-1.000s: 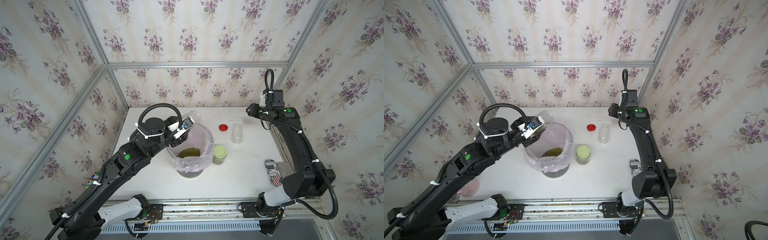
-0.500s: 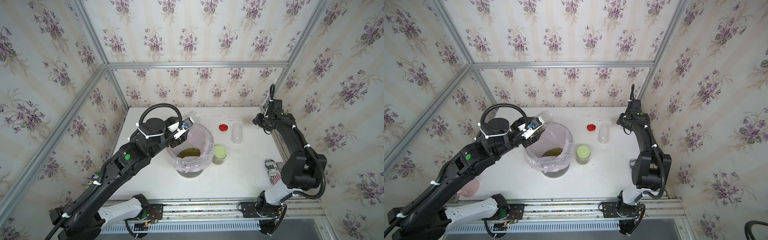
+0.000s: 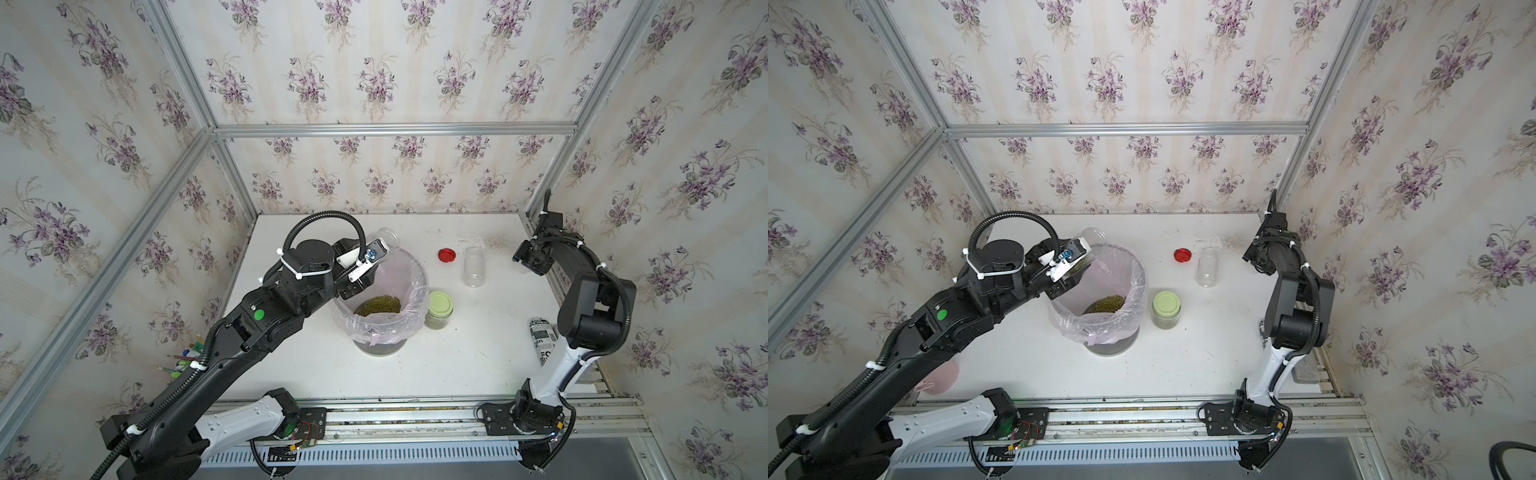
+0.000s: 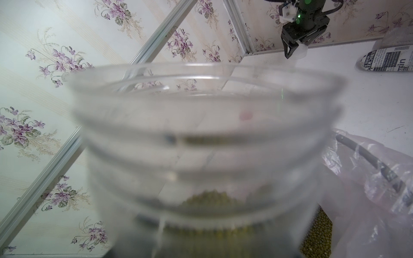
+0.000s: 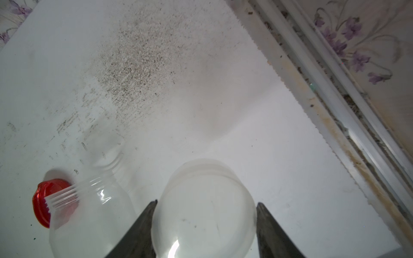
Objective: Empty moldy mung beans from jars
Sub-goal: Place the lid at the center of the board.
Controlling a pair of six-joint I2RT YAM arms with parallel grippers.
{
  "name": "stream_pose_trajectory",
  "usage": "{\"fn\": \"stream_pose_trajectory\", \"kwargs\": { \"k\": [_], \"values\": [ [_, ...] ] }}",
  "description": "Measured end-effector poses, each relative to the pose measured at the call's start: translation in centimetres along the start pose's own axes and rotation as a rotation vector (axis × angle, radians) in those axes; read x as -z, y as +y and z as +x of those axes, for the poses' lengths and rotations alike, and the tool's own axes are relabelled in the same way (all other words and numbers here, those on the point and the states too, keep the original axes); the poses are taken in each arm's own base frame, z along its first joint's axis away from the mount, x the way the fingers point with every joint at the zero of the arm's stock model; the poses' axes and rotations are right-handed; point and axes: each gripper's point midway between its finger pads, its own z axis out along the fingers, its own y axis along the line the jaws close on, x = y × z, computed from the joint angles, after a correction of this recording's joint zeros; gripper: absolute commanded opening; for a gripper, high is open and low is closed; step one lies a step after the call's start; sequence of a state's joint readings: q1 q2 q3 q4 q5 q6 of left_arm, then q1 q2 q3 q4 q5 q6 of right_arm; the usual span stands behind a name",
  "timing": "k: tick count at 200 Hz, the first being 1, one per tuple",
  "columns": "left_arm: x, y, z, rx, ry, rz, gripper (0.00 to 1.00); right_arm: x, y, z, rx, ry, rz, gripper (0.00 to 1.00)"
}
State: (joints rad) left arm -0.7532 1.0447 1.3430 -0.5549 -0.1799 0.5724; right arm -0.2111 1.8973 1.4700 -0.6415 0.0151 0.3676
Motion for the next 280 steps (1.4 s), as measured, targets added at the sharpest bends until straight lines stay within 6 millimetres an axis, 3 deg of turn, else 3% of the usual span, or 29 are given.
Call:
{"fn": "stream_pose_trajectory", "kwargs": {
  "k": [60,118,149,208,280],
  "values": [
    [0.2,-0.1,0.2,0.005,0.002,-0.002,0.41,-3.9,-0.9,0.5,-0.007,0.059,0.046,0.37],
    [0.0,-0.1,0.5,0.003,0.011,-0.005,0.42,-5.6,-1.6,0.5,-0.005,0.072,0.093,0.41],
    [-0.1,-0.2,0.7,-0.004,0.016,-0.005,0.42,-6.2,-1.6,0.2,-0.006,0.077,0.097,0.47],
    [-0.2,0.0,0.8,-0.006,0.013,-0.021,0.42,-6.8,-1.5,0.1,-0.01,0.085,0.098,0.73],
    [-0.2,0.0,0.8,-0.009,0.012,-0.022,0.42,-6.2,-1.7,0.2,-0.028,0.091,0.1,0.79]
  ]
}}
